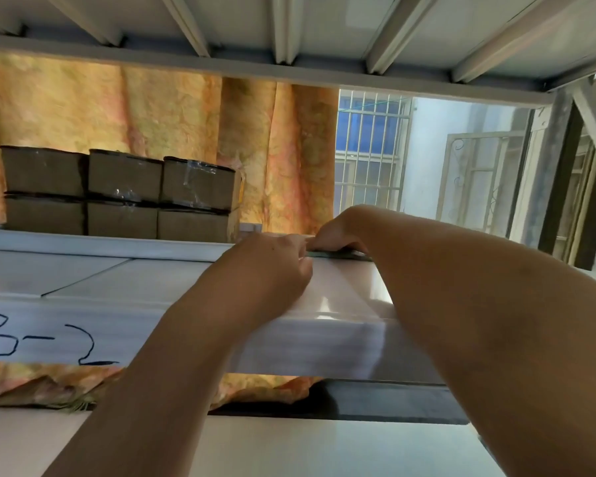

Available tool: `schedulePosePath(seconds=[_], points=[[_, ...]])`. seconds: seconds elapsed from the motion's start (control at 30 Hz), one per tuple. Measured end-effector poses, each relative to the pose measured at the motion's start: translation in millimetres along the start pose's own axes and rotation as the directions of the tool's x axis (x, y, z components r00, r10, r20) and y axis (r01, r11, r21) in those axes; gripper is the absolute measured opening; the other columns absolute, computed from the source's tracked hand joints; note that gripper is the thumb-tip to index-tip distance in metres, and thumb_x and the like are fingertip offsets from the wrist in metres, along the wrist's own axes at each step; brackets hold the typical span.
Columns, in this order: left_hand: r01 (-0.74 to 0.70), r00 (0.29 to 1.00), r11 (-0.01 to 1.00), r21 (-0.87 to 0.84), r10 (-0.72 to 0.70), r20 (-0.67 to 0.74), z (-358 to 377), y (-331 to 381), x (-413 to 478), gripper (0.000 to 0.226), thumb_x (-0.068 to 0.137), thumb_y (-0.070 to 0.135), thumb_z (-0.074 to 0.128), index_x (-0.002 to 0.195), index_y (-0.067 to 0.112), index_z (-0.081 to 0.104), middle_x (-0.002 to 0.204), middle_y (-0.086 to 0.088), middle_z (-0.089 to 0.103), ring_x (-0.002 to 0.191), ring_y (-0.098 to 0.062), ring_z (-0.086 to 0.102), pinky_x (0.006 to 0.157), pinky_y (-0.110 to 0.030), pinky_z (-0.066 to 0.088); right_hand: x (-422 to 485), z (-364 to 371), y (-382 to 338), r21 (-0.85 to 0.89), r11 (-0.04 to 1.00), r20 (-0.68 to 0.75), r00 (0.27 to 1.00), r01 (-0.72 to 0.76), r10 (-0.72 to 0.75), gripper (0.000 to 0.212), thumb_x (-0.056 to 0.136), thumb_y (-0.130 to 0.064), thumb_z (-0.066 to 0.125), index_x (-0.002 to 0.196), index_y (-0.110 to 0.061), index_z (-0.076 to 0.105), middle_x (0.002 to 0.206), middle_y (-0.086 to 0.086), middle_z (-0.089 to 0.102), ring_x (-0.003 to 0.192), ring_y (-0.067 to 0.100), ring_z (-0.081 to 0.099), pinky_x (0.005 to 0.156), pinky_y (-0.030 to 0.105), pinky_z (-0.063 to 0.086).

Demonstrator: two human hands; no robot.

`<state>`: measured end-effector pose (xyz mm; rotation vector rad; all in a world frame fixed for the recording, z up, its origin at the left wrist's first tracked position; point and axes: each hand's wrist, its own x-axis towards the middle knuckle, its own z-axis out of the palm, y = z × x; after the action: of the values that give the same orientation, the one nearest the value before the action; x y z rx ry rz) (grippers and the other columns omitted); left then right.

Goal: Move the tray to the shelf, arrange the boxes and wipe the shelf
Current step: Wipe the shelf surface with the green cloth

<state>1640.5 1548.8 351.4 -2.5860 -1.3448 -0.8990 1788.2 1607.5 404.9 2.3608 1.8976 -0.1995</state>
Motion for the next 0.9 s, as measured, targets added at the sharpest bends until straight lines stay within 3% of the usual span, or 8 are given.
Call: schedulePosePath(seconds=[0.17, 0.3, 0.43, 0.6, 0.7, 0.8, 0.83, 0.9], points=[[0.005, 0.999, 0.999, 0.036, -0.007, 0.035, -2, 1, 0, 0.034, 0.099, 0.029, 0.035, 0.116, 0.012, 0.059, 0.115, -0.011, 0.064, 0.105, -0.027, 0.058, 0.084, -0.032, 0.044, 14, 3, 19, 0.061, 0.996, -0.027, 0.997, -0.064, 0.066, 0.062, 0.1, -0.052, 0.026, 0.147, -0.012, 0.031, 0.152, 0.006, 0.035, 0.137, 0.024, 0.038, 0.111, 0.035, 0.03], [0.016, 0.998, 0.999, 0.042, -0.018, 0.055, -2, 0, 0, 0.034, 0.1, 0.03, 0.034, 0.117, 0.013, 0.059, 0.117, -0.01, 0.064, 0.106, -0.026, 0.058, 0.083, -0.032, 0.043, 16, 8, 39, 0.13, 0.983, -0.051, 0.989, -0.13, 0.138, 0.067, 0.098, -0.055, 0.026, 0.145, -0.008, 0.033, 0.144, 0.01, 0.043, 0.127, 0.026, 0.049, 0.103, 0.034, 0.036], [0.043, 0.998, 0.999, -0.019, -0.042, 0.05, -2, -1, 0, 0.032, 0.098, 0.033, 0.038, 0.116, 0.017, 0.06, 0.119, -0.005, 0.063, 0.106, -0.021, 0.056, 0.077, -0.026, 0.037, 9, 9, 62, 0.101, 0.979, -0.079, 0.98, -0.175, 0.183, 0.064, 0.102, -0.049, 0.018, 0.148, -0.007, 0.027, 0.152, 0.012, 0.032, 0.135, 0.027, 0.039, 0.107, 0.032, 0.029], [0.061, 0.998, 0.997, -0.051, -0.059, 0.032, -3, -2, 0, 0.028, 0.097, 0.033, 0.04, 0.111, 0.021, 0.061, 0.116, -0.003, 0.064, 0.098, -0.017, 0.054, 0.076, -0.026, 0.036, -10, 13, 89, 0.095, 0.968, -0.069, 0.969, -0.232, 0.239, 0.062, 0.102, -0.047, 0.017, 0.148, -0.005, 0.026, 0.153, 0.013, 0.031, 0.134, 0.026, 0.04, 0.106, 0.03, 0.029], [0.073, 0.996, 0.996, -0.046, -0.07, 0.05, -2, -3, 0, 0.029, 0.096, 0.033, 0.039, 0.112, 0.021, 0.061, 0.116, -0.004, 0.063, 0.091, -0.014, 0.05, 0.074, -0.026, 0.035, -18, 15, 103, 0.124, 0.961, -0.075, 0.963, -0.247, 0.257, 0.061, 0.103, -0.046, 0.017, 0.147, -0.006, 0.028, 0.149, 0.014, 0.037, 0.111, 0.021, 0.046, 0.099, 0.028, 0.032], [0.114, 0.99, 0.993, -0.026, -0.111, 0.086, -2, -3, 1, 0.028, 0.096, 0.034, 0.039, 0.109, 0.022, 0.061, 0.114, -0.004, 0.063, 0.089, -0.015, 0.05, 0.072, -0.027, 0.035, -28, 18, 120, 0.146, 0.946, -0.069, 0.951, -0.289, 0.301, 0.064, 0.1, -0.051, 0.02, 0.147, -0.009, 0.03, 0.122, 0.01, 0.052, 0.094, 0.02, 0.046, 0.088, 0.027, 0.03], [0.116, 0.989, 0.993, -0.014, -0.114, 0.092, -2, -3, 2, 0.027, 0.096, 0.034, 0.039, 0.109, 0.022, 0.061, 0.113, -0.004, 0.063, 0.089, -0.015, 0.05, 0.072, -0.027, 0.035, -32, 20, 125, 0.151, 0.939, -0.073, 0.944, -0.307, 0.321, 0.065, 0.099, -0.053, 0.021, 0.147, -0.01, 0.031, 0.121, 0.01, 0.053, 0.095, 0.022, 0.049, 0.09, 0.028, 0.031], [0.109, 0.989, 0.994, 0.003, -0.109, 0.097, -2, -3, 3, 0.027, 0.096, 0.033, 0.039, 0.107, 0.023, 0.061, 0.11, -0.005, 0.064, 0.088, -0.016, 0.051, 0.07, -0.027, 0.035, -40, 23, 136, 0.169, 0.926, -0.087, 0.93, -0.338, 0.356, 0.068, 0.098, -0.057, 0.022, 0.147, -0.011, 0.031, 0.143, 0.011, 0.043, 0.117, 0.025, 0.049, 0.102, 0.031, 0.032]])
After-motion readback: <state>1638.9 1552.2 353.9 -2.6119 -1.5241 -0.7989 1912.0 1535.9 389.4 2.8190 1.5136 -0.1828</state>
